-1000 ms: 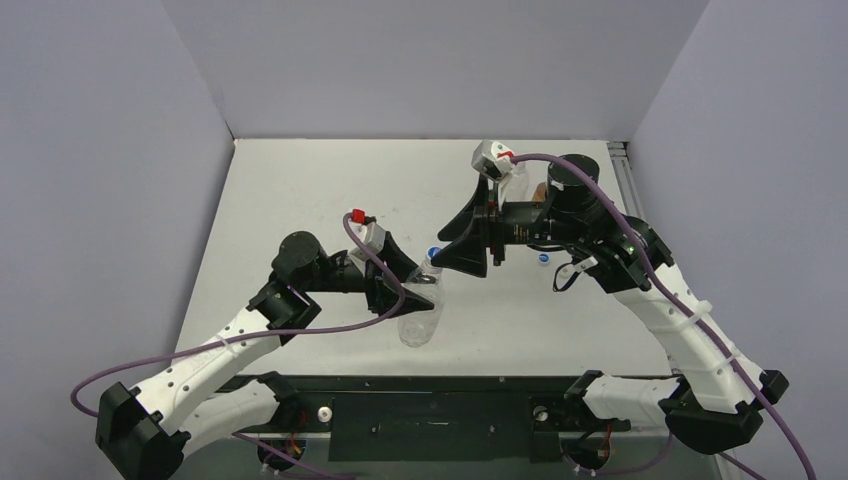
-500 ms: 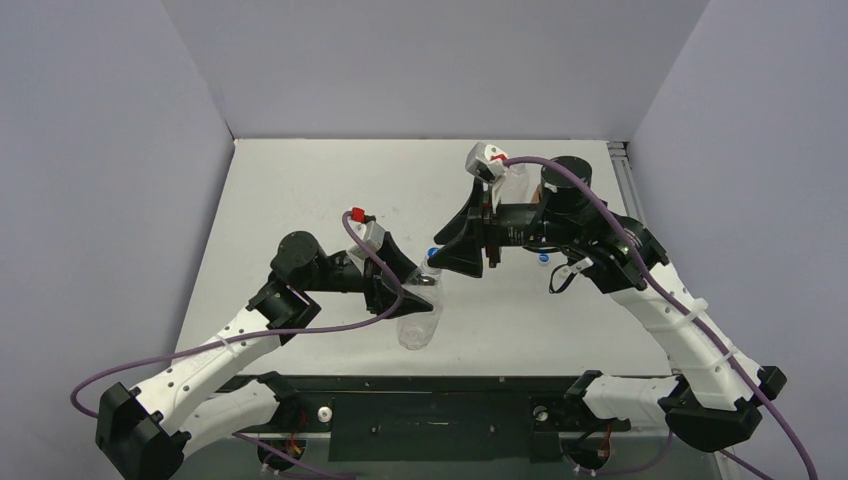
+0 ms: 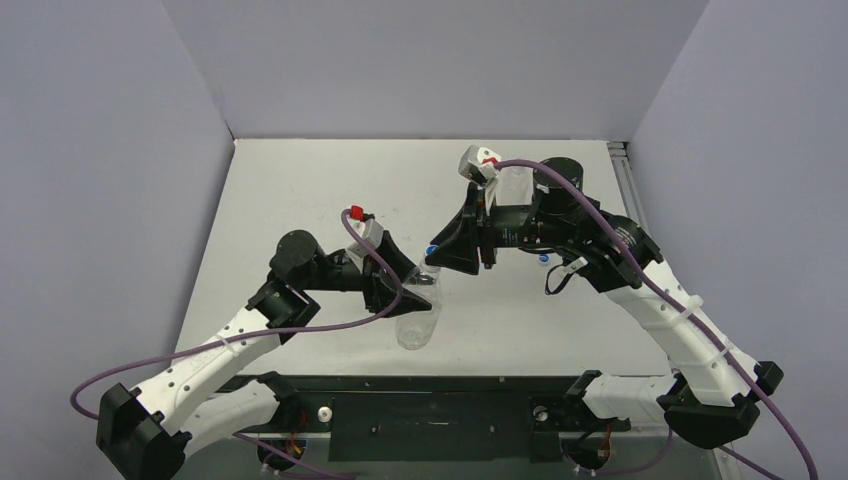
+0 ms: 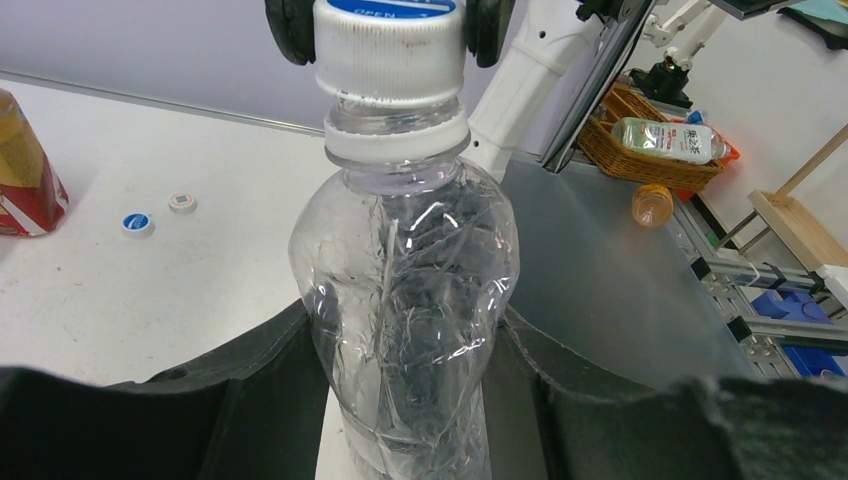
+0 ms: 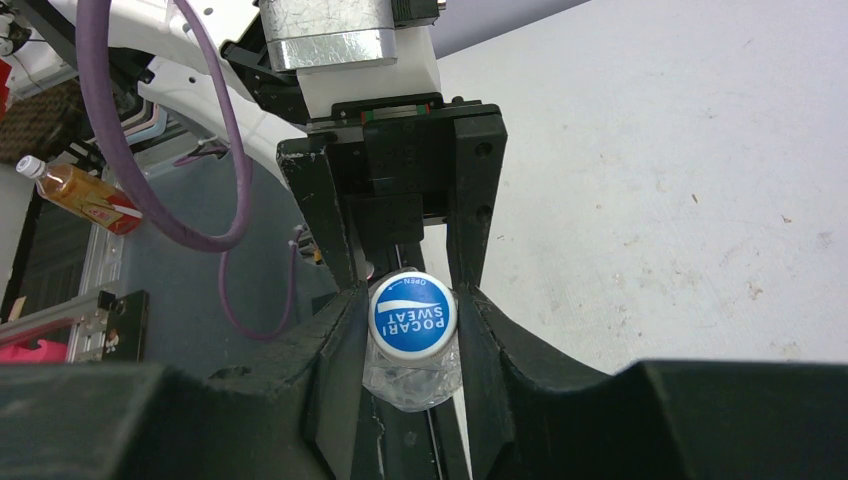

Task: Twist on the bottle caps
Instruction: Screw the bottle cap onto the plastic bottle.

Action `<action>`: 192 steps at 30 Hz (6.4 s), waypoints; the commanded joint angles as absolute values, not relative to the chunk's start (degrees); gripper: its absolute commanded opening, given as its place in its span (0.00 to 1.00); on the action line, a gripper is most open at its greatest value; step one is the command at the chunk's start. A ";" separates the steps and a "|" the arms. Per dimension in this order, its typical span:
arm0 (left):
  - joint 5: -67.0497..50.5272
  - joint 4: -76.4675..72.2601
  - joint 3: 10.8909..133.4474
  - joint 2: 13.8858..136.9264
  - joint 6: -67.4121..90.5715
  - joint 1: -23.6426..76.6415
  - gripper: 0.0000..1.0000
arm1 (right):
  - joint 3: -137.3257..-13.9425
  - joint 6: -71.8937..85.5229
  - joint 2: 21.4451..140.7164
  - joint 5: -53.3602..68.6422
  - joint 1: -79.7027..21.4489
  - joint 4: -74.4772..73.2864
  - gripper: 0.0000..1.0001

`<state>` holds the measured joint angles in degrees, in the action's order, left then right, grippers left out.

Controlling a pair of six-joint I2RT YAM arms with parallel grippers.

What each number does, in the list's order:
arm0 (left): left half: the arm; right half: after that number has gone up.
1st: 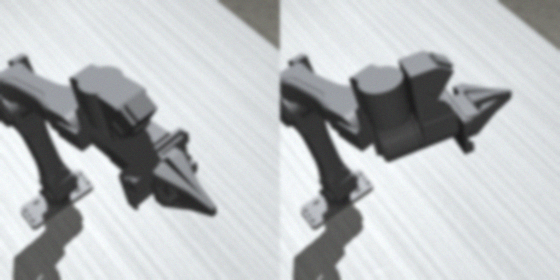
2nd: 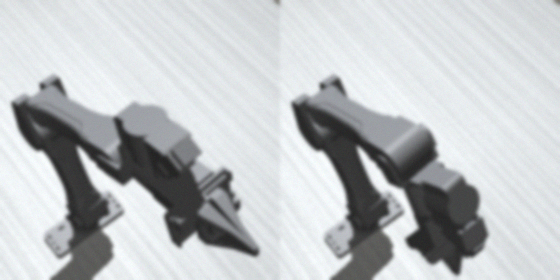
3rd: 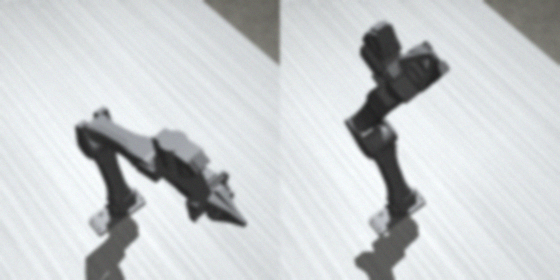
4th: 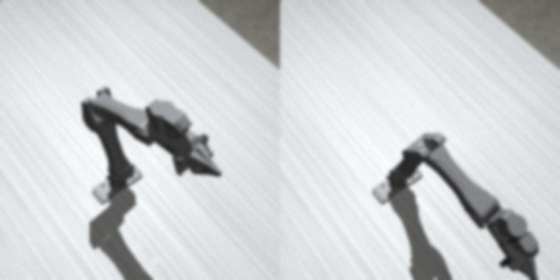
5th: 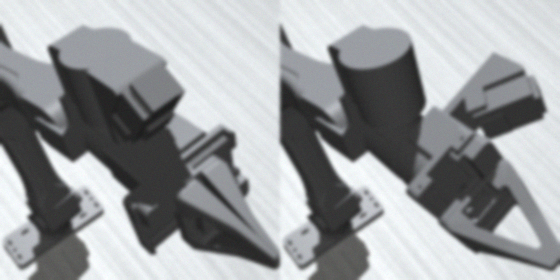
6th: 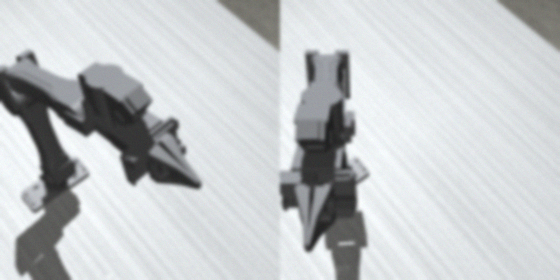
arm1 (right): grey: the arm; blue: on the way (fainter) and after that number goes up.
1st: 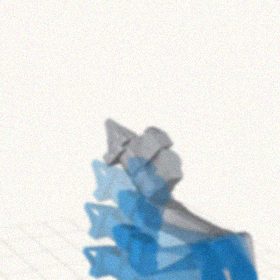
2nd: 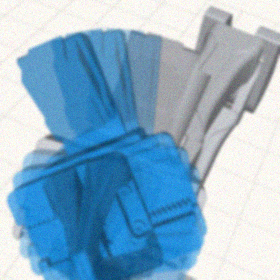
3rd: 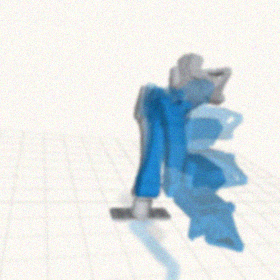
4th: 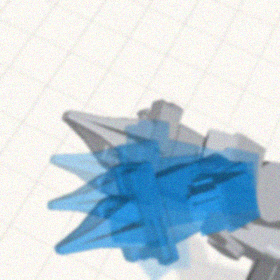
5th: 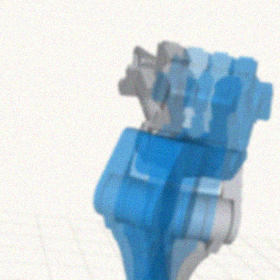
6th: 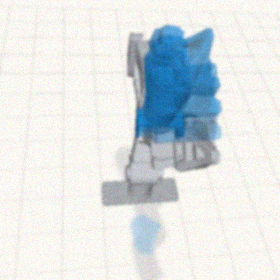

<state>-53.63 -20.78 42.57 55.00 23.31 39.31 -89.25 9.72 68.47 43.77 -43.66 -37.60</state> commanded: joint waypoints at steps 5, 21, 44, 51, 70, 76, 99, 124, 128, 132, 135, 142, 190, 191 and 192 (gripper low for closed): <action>-54.49 -24.78 44.05 54.71 23.64 38.85 0.12 | -89.65 9.82 68.27 41.66 -44.19 -34.52 0.19; -42.06 -28.30 44.36 53.96 20.04 38.86 0.11 | -80.83 25.60 68.00 38.97 -46.40 -20.72 0.13; -8.23 -17.82 50.20 56.05 12.41 39.37 0.10 | -84.66 32.57 71.86 4.15 -52.79 -30.22 0.03; 0.93 -16.30 52.91 59.24 12.59 39.98 0.09 | -88.02 36.43 74.52 -12.38 -56.92 -34.13 0.01; -2.71 -13.93 53.19 61.70 10.25 39.88 0.08 | -98.13 38.06 78.72 -26.69 -62.51 -36.26 0.42; -10.88 -12.54 51.65 60.37 9.10 39.87 0.08 | -99.11 36.81 76.23 -25.71 -62.13 -35.98 0.63; -53.23 -26.31 45.13 53.18 21.41 39.20 0.08 | -82.94 26.20 65.72 56.40 -39.77 -10.49 0.69; -55.88 -33.16 44.64 54.54 28.32 39.19 0.08 | -77.73 31.17 64.27 58.82 -40.91 -1.23 0.47; -55.83 -33.22 44.73 54.79 28.55 39.14 0.08 | -77.78 30.63 64.18 58.50 -41.18 -1.85 0.47; -55.76 -33.49 44.65 54.99 28.89 39.18 0.08 | -78.05 29.58 64.17 58.36 -41.59 -3.04 0.48; -55.83 -33.65 44.64 55.19 29.16 39.15 0.08 | -78.20 28.54 64.17 57.78 -41.83 -4.12 0.50; -55.76 -33.79 44.52 55.30 29.56 39.14 0.08 | -78.67 27.52 64.52 57.42 -42.17 -5.48 0.42; -46.14 -17.94 51.44 55.79 20.44 39.02 0.03 | -83.45 15.62 65.48 39.71 -48.08 -20.60 0.00; -47.33 -16.44 51.62 55.63 19.67 39.02 0.04 | -83.22 16.29 65.39 41.56 -47.18 -18.66 0.00; -49.27 -15.87 51.65 55.30 18.45 39.02 0.03 | -83.01 17.59 65.19 45.00 -46.83 -16.29 0.00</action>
